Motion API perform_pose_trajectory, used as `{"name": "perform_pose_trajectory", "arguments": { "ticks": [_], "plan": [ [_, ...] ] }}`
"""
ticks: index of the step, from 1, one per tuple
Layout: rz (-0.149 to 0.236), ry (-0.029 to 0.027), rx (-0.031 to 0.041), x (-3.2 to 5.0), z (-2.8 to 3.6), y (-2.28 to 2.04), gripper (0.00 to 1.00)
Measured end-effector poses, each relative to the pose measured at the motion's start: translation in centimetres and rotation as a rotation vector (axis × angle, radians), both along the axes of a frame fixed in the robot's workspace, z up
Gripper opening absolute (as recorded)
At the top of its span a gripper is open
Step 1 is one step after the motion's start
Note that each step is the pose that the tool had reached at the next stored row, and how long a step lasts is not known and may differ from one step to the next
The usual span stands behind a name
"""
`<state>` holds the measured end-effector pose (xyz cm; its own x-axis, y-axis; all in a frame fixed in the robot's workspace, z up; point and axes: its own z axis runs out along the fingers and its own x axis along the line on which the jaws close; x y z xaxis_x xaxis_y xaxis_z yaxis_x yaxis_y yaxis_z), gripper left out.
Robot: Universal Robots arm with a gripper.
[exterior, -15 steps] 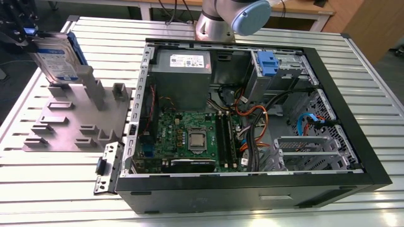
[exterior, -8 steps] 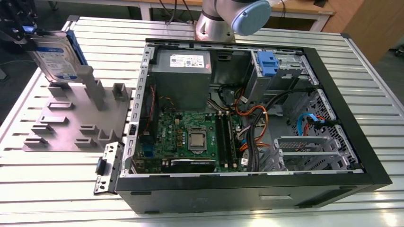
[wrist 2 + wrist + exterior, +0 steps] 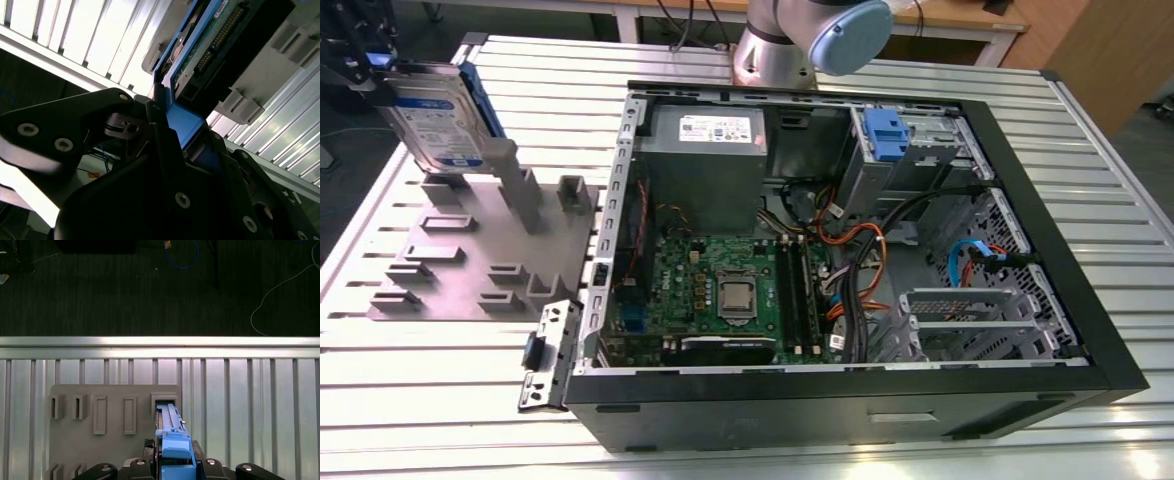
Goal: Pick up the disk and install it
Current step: 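Pick up the disk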
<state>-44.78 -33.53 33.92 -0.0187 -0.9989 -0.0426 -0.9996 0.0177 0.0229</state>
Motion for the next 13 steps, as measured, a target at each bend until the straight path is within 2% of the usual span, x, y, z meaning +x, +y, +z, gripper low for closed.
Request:
{"name": "perform_pose_trajectory", "arguments": {
  "ticks": [13],
  "plan": [
    [0.0,-0.0001,0.0001,0.0,0.35,0.0,0.37]
  ]
}}
